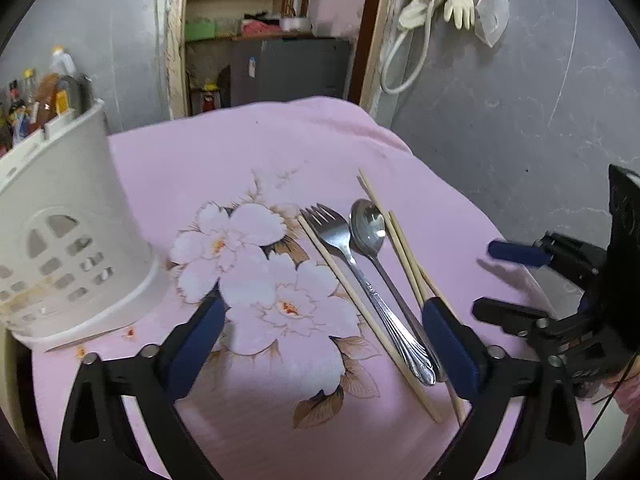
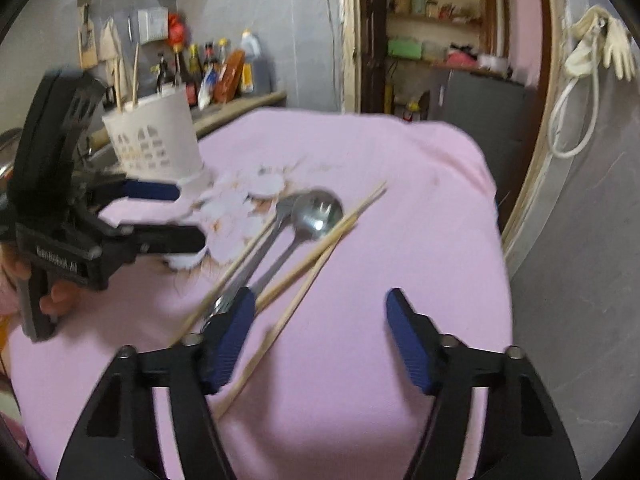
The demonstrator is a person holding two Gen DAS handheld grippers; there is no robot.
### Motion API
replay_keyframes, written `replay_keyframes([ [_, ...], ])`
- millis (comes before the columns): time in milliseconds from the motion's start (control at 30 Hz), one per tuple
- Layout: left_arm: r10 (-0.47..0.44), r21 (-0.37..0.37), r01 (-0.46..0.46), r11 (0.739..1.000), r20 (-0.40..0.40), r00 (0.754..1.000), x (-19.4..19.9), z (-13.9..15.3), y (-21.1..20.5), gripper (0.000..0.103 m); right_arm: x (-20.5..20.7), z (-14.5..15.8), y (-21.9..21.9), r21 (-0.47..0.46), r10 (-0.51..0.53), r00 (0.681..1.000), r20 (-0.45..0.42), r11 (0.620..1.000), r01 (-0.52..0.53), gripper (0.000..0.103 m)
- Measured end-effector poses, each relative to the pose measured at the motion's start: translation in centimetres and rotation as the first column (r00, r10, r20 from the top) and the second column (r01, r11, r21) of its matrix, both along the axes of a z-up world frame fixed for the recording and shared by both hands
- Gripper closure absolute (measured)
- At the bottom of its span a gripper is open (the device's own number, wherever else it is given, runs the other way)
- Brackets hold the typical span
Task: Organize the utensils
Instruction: 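Move both tools back over the remaining utensils, then grasp a chopstick with the left tool while the right tool grasps another chopstick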
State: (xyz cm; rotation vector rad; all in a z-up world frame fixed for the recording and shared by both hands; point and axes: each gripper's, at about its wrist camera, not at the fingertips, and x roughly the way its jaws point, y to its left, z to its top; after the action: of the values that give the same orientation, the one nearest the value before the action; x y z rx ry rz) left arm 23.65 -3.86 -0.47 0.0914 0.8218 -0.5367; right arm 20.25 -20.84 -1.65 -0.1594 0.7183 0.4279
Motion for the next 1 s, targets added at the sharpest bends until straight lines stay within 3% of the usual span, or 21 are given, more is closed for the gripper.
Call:
replay_keyframes([
  [100,-0.017,0.002,0.017,1.000,-0.051,0.999,0.9,-0.5,-0.3,0.027,0.1,-0.5,0.1,-0.009,0.011,0.999,-0.031,1.000,-0.011,0.055],
  [167,-0.025,0.002,0.025,1.000,-0.096,0.995,1.7,-1.0,-0.6,0.037,0.0,-0.6,0.2,-0.013,0.018,0.999,-0.036,1.000,-0.019,0.056],
  [233,-0.028,0.003,0.029,1.000,-0.130,0.991,2.3,-1.4,-0.9,0.055,0.0,-0.8,0.4,-0.023,0.026,0.999,-0.047,0.999,-0.027,0.057],
  [333,-0.031,-0.006,0.031,1.000,-0.140,0.990,2.9,-1.3,-1.2,0.069,0.4,-1.2,0.6,-0.034,0.033,0.997,-0.075,0.999,-0.035,0.057],
  [433,-0.040,-0.028,0.036,0.999,-0.200,0.979,3.7,-1.5,-1.6,0.075,0.6,-1.3,0.9,-0.055,0.029,0.996,-0.084,0.998,-0.033,0.061],
  [600,-0.003,0.007,0.005,1.000,-0.197,0.980,4.3,-1.6,-2.2,0.091,1.2,-1.3,1.5,-0.115,0.020,0.997,-0.076,0.993,-0.029,0.073],
  [733,0.036,-0.007,-0.039,0.999,-0.242,0.970,5.3,-1.9,-1.9,0.096,1.9,-1.3,1.4,-0.134,0.023,0.997,-0.074,0.990,-0.033,0.085],
  [800,0.051,-0.011,-0.056,0.998,-0.248,0.967,5.8,-1.9,-2.1,0.097,2.4,-1.3,1.2,-0.134,0.015,0.997,-0.073,0.991,-0.025,0.098],
  [1000,0.086,0.018,-0.084,0.996,-0.259,0.962,6.9,-1.8,-2.8,0.098,2.7,-1.0,0.8,-0.181,-0.003,0.999,-0.041,0.984,-0.004,0.103],
])
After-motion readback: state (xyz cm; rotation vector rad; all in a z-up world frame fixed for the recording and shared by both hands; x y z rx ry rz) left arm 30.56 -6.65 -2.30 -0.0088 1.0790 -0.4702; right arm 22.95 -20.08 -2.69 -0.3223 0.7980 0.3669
